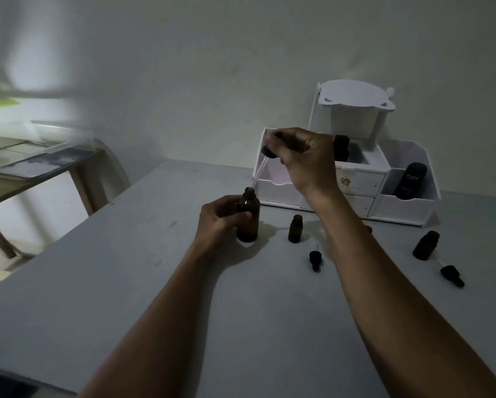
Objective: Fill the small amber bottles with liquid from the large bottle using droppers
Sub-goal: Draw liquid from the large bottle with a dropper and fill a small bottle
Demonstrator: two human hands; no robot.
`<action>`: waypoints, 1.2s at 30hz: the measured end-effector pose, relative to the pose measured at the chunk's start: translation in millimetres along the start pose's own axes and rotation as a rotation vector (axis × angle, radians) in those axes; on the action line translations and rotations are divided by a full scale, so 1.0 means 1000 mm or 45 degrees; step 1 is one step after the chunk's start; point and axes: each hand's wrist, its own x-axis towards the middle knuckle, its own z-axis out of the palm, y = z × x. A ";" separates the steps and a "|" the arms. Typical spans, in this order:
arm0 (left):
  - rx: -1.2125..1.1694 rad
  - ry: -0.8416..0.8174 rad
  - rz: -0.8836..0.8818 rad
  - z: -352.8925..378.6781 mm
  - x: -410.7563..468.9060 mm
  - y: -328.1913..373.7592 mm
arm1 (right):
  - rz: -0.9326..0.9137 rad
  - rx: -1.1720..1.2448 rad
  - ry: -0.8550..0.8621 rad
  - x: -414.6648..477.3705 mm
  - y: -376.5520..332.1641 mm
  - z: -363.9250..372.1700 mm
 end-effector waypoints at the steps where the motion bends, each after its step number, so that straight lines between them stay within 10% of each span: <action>1: 0.004 0.001 0.000 0.000 0.000 0.000 | -0.007 -0.006 -0.013 0.000 0.001 0.001; 18: 0.059 -0.015 0.007 -0.001 0.002 0.000 | 0.157 -0.225 -0.324 -0.016 0.036 0.026; 36: 0.037 0.003 -0.010 0.000 0.002 0.000 | 0.118 -0.233 -0.198 -0.018 0.030 0.032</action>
